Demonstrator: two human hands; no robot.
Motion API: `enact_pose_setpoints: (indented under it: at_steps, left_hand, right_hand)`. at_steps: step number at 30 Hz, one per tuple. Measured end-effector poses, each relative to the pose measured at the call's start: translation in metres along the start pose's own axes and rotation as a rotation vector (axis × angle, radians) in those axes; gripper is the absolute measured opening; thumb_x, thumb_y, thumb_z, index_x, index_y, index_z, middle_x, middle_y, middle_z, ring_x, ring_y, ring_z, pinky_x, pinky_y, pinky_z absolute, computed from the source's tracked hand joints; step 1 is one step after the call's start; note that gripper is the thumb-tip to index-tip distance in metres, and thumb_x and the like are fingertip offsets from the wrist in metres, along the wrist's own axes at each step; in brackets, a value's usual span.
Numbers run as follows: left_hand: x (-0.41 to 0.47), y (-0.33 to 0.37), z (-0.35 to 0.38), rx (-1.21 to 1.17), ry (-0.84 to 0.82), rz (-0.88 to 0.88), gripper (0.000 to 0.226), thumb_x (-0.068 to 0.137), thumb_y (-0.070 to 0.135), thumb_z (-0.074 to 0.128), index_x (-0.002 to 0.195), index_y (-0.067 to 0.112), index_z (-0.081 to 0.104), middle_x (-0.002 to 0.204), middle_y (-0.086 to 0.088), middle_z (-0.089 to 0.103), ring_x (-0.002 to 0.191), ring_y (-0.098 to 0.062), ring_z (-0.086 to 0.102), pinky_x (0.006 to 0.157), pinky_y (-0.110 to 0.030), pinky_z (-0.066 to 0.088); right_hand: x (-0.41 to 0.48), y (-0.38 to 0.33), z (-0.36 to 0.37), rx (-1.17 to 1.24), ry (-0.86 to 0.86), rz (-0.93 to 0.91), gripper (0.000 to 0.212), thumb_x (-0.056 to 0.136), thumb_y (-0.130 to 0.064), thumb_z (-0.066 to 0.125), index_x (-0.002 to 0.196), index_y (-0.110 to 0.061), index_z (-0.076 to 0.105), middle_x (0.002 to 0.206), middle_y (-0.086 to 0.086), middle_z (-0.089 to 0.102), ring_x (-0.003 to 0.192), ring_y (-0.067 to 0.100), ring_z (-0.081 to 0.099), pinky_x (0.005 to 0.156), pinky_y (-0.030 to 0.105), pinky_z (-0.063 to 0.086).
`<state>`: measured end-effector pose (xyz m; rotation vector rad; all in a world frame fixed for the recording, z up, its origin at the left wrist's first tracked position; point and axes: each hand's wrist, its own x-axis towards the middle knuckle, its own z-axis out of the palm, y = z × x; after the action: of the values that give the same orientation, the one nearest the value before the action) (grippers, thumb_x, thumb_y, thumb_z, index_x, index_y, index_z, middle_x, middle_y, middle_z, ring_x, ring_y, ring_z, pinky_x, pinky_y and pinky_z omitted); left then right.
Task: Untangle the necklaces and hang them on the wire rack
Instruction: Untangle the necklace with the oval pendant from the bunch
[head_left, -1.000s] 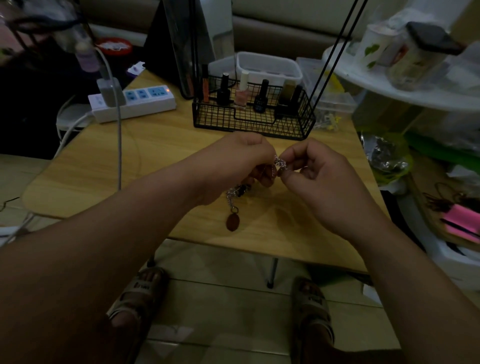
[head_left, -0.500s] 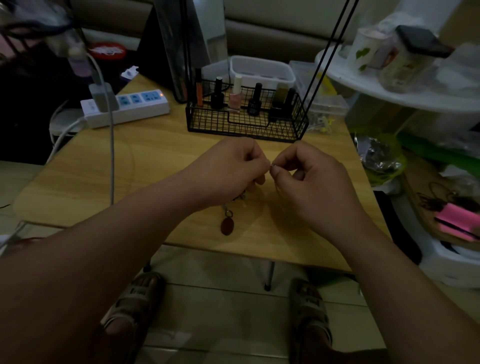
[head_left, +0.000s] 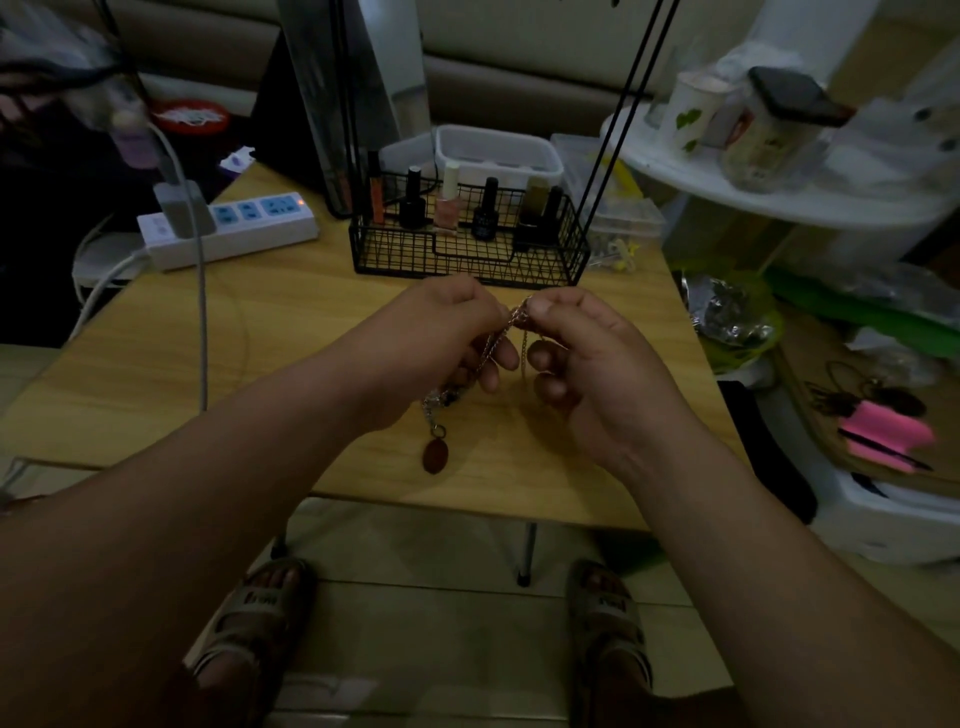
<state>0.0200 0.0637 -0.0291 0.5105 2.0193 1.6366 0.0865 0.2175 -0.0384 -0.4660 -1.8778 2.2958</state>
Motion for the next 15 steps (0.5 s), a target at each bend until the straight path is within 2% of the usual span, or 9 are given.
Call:
enact_pose_setpoints:
  at_steps: [2, 6, 9, 13, 15]
  left_hand:
    - [-0.0017, 0.0002, -0.0007, 0.011, 0.005, 0.006, 0.016, 0.107, 0.023, 0.052, 0.102, 0.013, 0.063, 0.079, -0.002, 0.075, 0.069, -0.019, 0.066, 0.076, -0.043, 0.046]
    - [-0.0032, -0.0023, -0.001, 0.094, 0.027, 0.025, 0.016, 0.104, 0.024, 0.056, 0.097, 0.013, 0.065, 0.072, 0.002, 0.069, 0.065, -0.016, 0.061, 0.07, -0.041, 0.047]
    - [-0.0025, -0.0059, -0.0017, 0.126, 0.02, 0.024, 0.015, 0.101, 0.024, 0.06, 0.095, 0.012, 0.066, 0.069, 0.004, 0.065, 0.064, -0.016, 0.057, 0.066, -0.039, 0.047]
    - [-0.0006, -0.0045, -0.0073, 0.176, 0.026, 0.046, 0.016, 0.104, 0.025, 0.057, 0.097, 0.015, 0.066, 0.069, 0.004, 0.067, 0.057, -0.007, 0.056, 0.051, -0.019, 0.044]
    - [0.0004, -0.003, -0.0103, 0.218, 0.024, 0.08, 0.015, 0.104, 0.025, 0.058, 0.099, 0.015, 0.068, 0.074, 0.001, 0.071, 0.058, -0.006, 0.058, 0.049, -0.016, 0.044]
  right_hand:
    - [0.0008, -0.0003, -0.0012, -0.039, -0.003, -0.001, 0.004, 0.098, -0.015, 0.063, 0.097, -0.016, 0.067, 0.091, 0.0, 0.067, 0.062, 0.007, 0.05, 0.046, 0.02, 0.031]
    - [-0.0045, -0.0003, -0.0032, -0.296, -0.091, -0.055, 0.007, 0.099, -0.019, 0.064, 0.096, -0.014, 0.068, 0.089, 0.008, 0.063, 0.06, 0.009, 0.047, 0.045, 0.019, 0.034]
    - [-0.0058, -0.0025, -0.0052, -0.379, -0.123, -0.064, 0.007, 0.098, -0.021, 0.067, 0.098, -0.014, 0.069, 0.086, 0.006, 0.066, 0.058, 0.007, 0.049, 0.047, 0.017, 0.038]
    - [-0.0016, -0.0036, -0.0088, -0.463, -0.122, -0.087, 0.009, 0.097, -0.015, 0.07, 0.105, -0.012, 0.071, 0.086, 0.002, 0.073, 0.056, 0.001, 0.053, 0.05, 0.016, 0.042]
    - [0.0005, -0.0026, -0.0098, -0.524, -0.121, -0.114, 0.01, 0.097, -0.018, 0.07, 0.106, -0.014, 0.074, 0.083, -0.001, 0.073, 0.057, -0.002, 0.054, 0.052, 0.016, 0.043]
